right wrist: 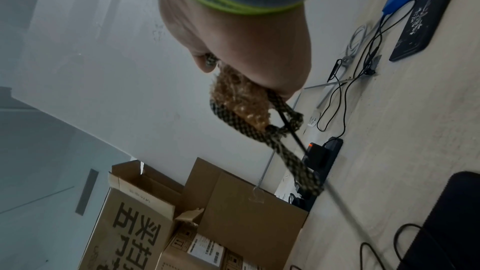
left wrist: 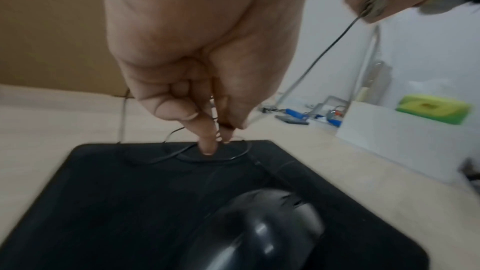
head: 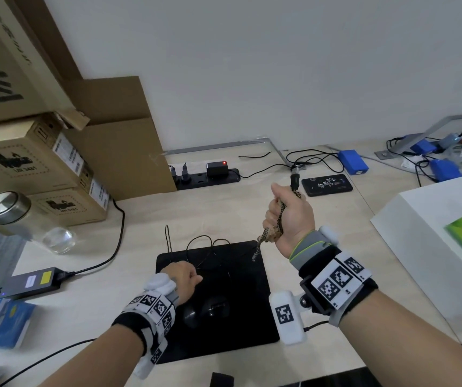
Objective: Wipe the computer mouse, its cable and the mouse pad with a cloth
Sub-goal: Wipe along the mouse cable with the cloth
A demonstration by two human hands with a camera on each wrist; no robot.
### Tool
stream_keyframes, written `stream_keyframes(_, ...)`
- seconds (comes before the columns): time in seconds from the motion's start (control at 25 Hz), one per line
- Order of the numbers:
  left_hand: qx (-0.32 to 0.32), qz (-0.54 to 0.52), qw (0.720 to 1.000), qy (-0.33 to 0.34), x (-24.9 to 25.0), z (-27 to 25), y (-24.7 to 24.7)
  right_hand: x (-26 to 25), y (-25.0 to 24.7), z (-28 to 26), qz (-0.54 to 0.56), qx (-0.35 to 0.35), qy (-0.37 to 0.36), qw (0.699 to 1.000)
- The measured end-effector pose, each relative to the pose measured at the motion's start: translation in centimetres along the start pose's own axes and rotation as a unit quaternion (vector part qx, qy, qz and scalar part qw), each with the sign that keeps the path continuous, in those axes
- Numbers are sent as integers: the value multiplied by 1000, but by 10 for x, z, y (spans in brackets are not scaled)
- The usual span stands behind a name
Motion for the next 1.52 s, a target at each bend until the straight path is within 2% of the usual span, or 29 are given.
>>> stream_keyframes(0.08,13,-28,998,56,37,-12,-12,5,3,-2,-1,-11,-3,1000)
stream_keyframes(0.12,24,-93,991,89,61,-21,-22,8,7,-3,1,-21,-2,1000)
stream_keyframes(0.16,22,-201,972,118,84,-29,-32,12,10,-4,3,-31,-1,1000)
stream_keyframes(0.24,-15,-427,893,139,120,-41,-46,16,15,-7,2,-46,-5,999)
stream_keyframes(0.28,-17,-489,862,136,128,-44,-53,16,17,-8,-6,-51,-15,999)
stream_keyframes(0.32,-9,-510,849,138,131,-45,-60,15,17,-9,-21,-54,-31,998)
stream_keyframes(0.48,56,-444,879,165,114,-44,-70,2,11,-10,-101,-60,-99,988)
stream_keyframes(0.72,113,-301,931,173,103,-50,-82,3,-1,-9,-182,-29,-133,974)
stream_keyframes(0.8,107,-289,932,192,104,-57,-85,5,1,-10,-203,-39,-135,969)
stream_keyframes(0.84,75,-343,916,196,106,-59,-85,7,3,-12,-211,-49,-129,968)
stream_keyframes(0.88,17,-440,879,184,110,-61,-83,9,6,-13,-227,-59,-125,964)
stream_keyframes(0.96,-87,-620,768,136,123,-64,-80,14,14,-19,-267,-90,-119,952)
stream_keyframes(1.0,-92,-657,738,126,128,-64,-83,17,20,-23,-276,-114,-114,947)
stream_keyframes(1.04,-66,-656,741,126,130,-63,-89,21,26,-27,-272,-145,-98,946)
stream_keyframes(1.12,24,-623,770,137,127,-62,-105,31,35,-35,-213,-208,-35,954)
stream_keyframes(1.16,57,-625,767,133,121,-62,-110,34,36,-37,-171,-224,-2,960)
stream_keyframes(1.2,67,-644,752,121,116,-61,-113,35,34,-38,-134,-224,23,965)
stream_keyframes(1.32,39,-704,703,92,107,-57,-111,35,23,-36,-40,-201,73,976)
stream_keyframes(1.44,-5,-730,680,77,111,-54,-104,36,17,-37,54,-175,121,976)
stream_keyframes(1.52,-37,-742,666,68,121,-57,-99,32,21,-38,89,-178,128,972)
Point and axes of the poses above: each hand's wrist, its own z-axis towards the middle knuckle, its own y-axis out of the palm, x = y × z, the point moved 9 cm from there along z, towards the middle knuckle, and after that the axes turned 2 degrees about -y, right-handed, at the moved point
